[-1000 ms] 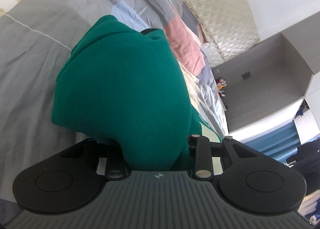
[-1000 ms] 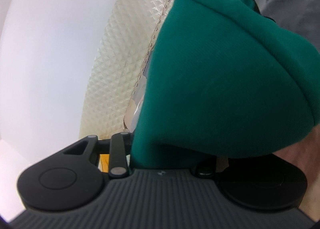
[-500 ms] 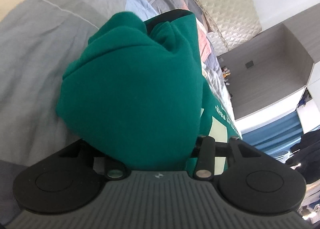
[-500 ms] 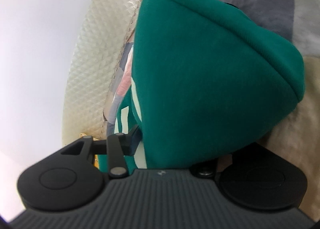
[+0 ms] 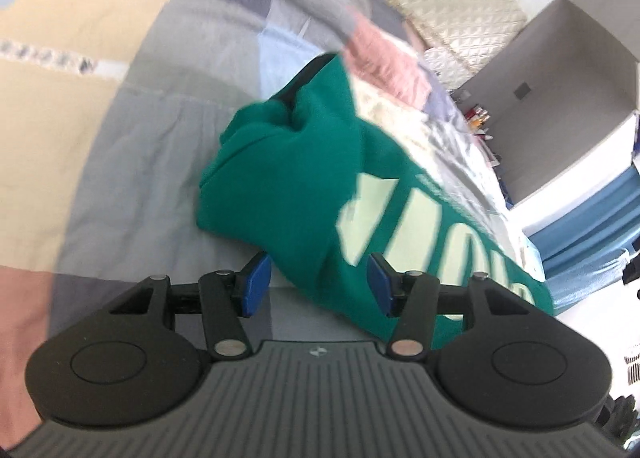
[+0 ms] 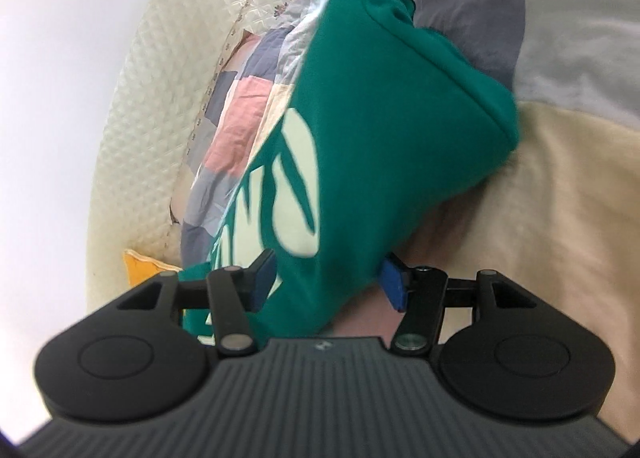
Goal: Fold large clothes
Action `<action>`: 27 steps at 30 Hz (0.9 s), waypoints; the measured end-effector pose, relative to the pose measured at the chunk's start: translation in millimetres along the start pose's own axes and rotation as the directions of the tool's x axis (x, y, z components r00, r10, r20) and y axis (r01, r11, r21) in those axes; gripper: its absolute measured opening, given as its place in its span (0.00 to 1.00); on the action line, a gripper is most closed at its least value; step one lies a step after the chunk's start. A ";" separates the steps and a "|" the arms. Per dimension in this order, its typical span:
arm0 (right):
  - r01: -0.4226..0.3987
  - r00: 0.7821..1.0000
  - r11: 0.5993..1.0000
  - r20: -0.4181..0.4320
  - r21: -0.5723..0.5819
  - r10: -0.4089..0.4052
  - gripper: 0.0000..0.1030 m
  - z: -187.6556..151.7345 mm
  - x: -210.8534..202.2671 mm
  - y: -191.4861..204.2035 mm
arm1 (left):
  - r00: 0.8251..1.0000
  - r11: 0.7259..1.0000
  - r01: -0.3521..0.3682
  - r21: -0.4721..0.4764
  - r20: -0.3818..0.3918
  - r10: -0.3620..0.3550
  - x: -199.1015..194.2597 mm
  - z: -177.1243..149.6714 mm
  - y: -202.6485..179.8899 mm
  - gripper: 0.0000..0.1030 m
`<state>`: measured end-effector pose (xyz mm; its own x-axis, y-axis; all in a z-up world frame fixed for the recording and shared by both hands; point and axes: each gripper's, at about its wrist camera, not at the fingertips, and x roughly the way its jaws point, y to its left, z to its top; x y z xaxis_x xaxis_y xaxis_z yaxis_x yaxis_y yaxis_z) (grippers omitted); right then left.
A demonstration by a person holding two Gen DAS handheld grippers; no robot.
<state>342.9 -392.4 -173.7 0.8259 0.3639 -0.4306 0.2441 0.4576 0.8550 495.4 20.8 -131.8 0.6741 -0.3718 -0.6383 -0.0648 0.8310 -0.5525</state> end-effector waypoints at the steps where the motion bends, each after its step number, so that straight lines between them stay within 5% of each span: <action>1: -0.011 1.000 1.000 0.005 -0.005 0.011 0.57 -1.7 -8.6 5.8 | 1.000 1.000 0.002 0.010 0.012 -0.002 -11.0 -0.8 -4.7 0.57; 13: -0.042 0.994 0.950 0.081 -0.309 0.070 0.57 -50.7 -130.2 107.9 | 0.990 0.957 0.020 0.289 0.125 -0.058 -167.1 -28.2 -101.8 0.57; 27: 0.029 0.974 0.748 0.186 -0.663 0.126 0.57 -141.6 -237.1 163.6 | 0.958 0.863 -0.010 0.505 0.253 -0.137 -327.8 -117.1 -146.8 0.57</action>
<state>115.0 -289.0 27.3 0.9300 0.2619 -0.2578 -0.1304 0.8910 0.4348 197.7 -27.8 95.8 0.8405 -0.3657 -0.3998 0.3094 0.9297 -0.1998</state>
